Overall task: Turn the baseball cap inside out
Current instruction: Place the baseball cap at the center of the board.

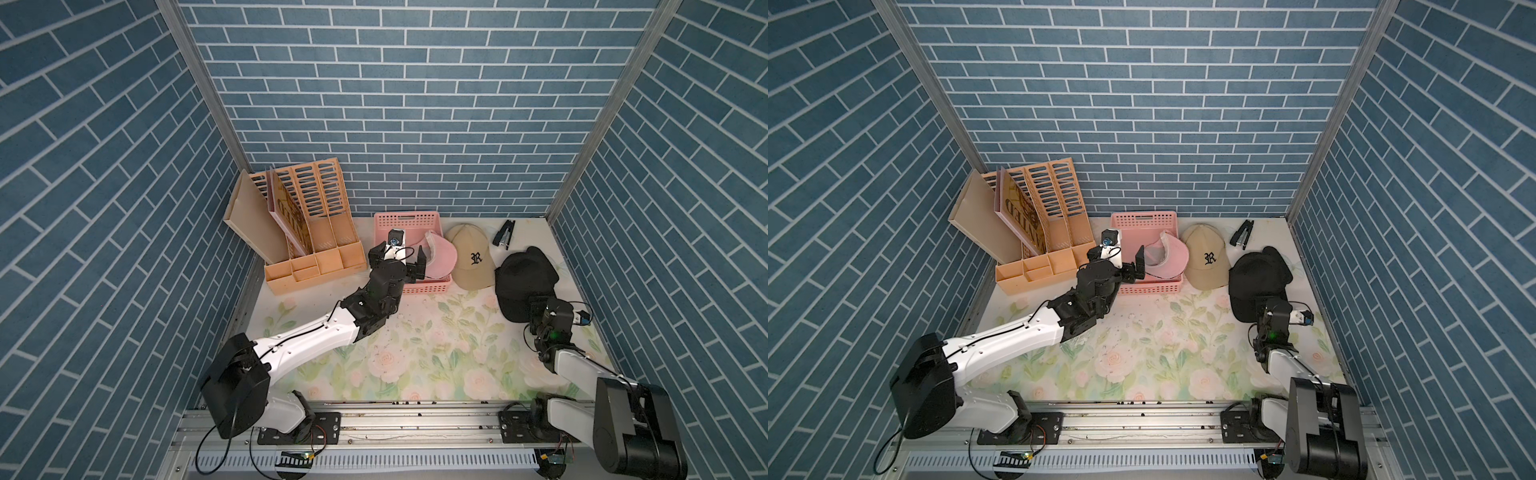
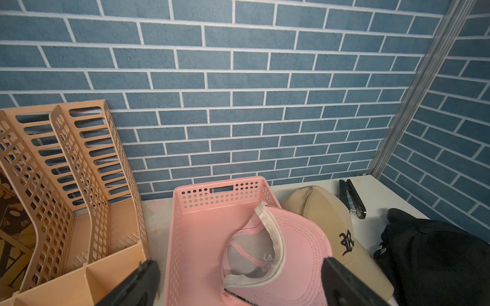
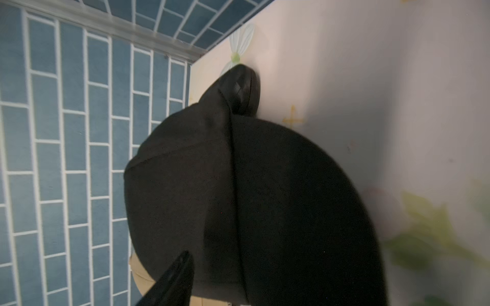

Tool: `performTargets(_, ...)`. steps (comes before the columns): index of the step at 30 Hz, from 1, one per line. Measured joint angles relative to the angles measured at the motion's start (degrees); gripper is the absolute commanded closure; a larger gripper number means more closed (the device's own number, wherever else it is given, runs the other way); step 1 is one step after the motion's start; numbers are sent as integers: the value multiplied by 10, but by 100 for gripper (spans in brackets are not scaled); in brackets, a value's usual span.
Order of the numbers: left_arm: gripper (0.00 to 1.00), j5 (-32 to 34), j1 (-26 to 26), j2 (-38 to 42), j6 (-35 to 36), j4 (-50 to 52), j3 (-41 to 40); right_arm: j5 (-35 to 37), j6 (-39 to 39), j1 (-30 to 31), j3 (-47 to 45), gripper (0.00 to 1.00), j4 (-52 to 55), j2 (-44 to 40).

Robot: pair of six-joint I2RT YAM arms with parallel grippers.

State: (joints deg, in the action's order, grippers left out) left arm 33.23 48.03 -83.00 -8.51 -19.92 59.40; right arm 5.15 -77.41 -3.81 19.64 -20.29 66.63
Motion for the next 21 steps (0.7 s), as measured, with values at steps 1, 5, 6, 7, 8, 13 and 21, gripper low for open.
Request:
performTargets(1, 1, 1, -4, -5, 0, 8, 12, -12, 16, -1, 24, 16, 35, 6)
performTargets(5, 0, -1, -31, -14, -1, 40, 55, -86, 91, -2, 110, 15, 161, 56)
performTargets(6, 0, -3, -38, -14, -1, 43, 58, -108, 113, -1, 129, 15, 192, 72)
performTargets(7, 0, -5, -43, -13, -2, 46, 59, -122, 131, 0, 142, 14, 217, 82)
performTargets(8, 0, -9, -48, -12, -3, 49, 59, -137, 151, 1, 151, 15, 241, 88)
performTargets(13, 1, -28, -60, -14, -8, 55, 54, -194, 221, 2, 161, 14, 343, 78)
performTargets(21, 0, -64, -89, -61, -9, 87, 82, -190, 316, 4, 246, 14, 521, 15)
